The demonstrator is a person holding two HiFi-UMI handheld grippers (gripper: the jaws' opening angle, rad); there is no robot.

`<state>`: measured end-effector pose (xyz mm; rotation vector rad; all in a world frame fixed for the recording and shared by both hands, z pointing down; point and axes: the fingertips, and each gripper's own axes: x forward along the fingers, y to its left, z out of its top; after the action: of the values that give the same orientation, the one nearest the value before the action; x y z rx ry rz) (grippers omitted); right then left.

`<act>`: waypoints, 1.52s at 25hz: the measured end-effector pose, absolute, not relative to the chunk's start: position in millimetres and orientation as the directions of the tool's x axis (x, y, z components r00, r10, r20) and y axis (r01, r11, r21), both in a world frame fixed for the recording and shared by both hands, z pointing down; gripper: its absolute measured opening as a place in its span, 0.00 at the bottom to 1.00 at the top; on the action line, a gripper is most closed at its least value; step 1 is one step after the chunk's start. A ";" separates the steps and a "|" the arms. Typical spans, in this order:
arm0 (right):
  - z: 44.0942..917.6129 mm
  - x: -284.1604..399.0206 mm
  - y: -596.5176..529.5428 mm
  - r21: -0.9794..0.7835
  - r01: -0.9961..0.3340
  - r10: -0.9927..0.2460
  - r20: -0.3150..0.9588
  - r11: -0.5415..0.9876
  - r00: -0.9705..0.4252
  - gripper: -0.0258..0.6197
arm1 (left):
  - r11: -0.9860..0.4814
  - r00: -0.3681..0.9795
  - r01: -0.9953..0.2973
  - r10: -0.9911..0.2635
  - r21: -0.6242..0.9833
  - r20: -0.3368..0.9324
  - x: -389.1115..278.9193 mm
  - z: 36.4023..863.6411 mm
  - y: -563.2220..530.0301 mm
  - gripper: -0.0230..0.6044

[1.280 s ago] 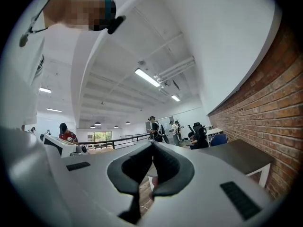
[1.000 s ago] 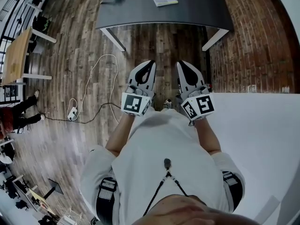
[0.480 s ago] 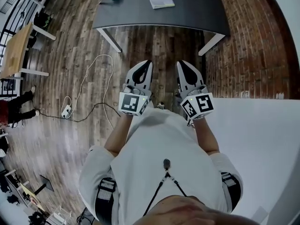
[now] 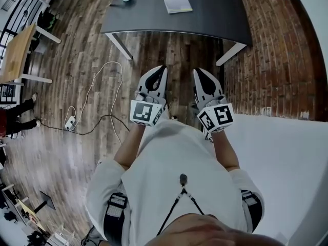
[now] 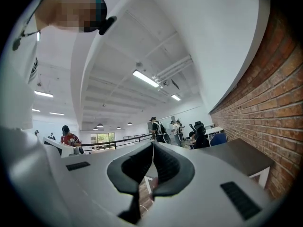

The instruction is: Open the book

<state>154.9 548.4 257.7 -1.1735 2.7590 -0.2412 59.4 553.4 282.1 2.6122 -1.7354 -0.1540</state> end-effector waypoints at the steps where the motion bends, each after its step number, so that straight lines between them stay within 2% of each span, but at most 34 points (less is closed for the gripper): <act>1: 258.9 154.2 544.3 -0.201 -0.703 -0.725 -0.058 0.682 -0.686 0.10 | -0.391 0.386 -0.919 -0.919 0.056 -0.079 58.7 283.6 549.1 0.07; 31: 279.1 101.3 331.0 -0.249 -0.720 -0.744 0.001 0.647 -0.668 0.10 | -0.443 0.441 -0.893 -0.897 0.078 -0.042 18.1 295.8 331.2 0.07; 38: 267.6 82.0 290.5 -0.223 -0.731 -0.752 -0.011 0.644 -0.659 0.10 | -0.451 0.445 -0.889 -0.891 0.072 -0.088 -4.0 279.8 288.1 0.07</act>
<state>82.0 290.5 267.6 -1.2464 2.7549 -0.3042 -4.0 288.1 279.8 2.6574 -1.6375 -0.1772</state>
